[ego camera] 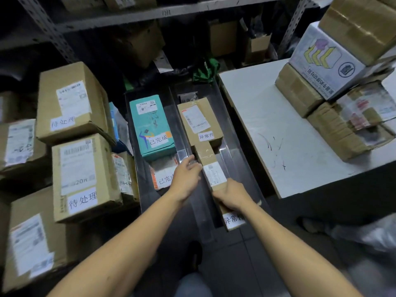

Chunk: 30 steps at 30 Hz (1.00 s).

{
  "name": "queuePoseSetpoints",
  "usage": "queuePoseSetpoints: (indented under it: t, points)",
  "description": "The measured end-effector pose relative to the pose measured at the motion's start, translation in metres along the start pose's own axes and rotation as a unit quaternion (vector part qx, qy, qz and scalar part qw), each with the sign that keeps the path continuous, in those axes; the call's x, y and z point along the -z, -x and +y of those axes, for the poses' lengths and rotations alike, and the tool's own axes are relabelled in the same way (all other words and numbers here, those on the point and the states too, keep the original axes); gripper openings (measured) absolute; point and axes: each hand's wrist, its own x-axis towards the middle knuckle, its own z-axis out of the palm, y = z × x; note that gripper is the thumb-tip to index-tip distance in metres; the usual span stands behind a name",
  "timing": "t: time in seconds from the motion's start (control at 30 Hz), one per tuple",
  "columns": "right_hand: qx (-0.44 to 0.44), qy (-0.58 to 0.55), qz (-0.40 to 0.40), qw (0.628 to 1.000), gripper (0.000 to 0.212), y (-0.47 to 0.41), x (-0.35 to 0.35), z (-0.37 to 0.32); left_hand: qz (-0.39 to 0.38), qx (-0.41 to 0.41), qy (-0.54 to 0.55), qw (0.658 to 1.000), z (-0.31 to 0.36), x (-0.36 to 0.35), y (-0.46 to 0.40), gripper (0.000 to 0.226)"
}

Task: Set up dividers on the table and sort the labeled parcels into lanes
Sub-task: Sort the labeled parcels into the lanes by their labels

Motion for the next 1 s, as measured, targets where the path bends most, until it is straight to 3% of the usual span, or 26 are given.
queuePoseSetpoints:
  t: [0.43, 1.0]
  points:
    - [-0.008, 0.002, 0.015, 1.0, 0.061, -0.02, -0.031, 0.011, 0.006, 0.011, 0.034, 0.999, -0.004, 0.008, -0.009, 0.038]
    - [0.016, 0.003, 0.0, 1.0, 0.058, -0.034, -0.039, 0.016, -0.005, 0.025, 0.023, 0.999, -0.007, 0.012, -0.008, 0.041]
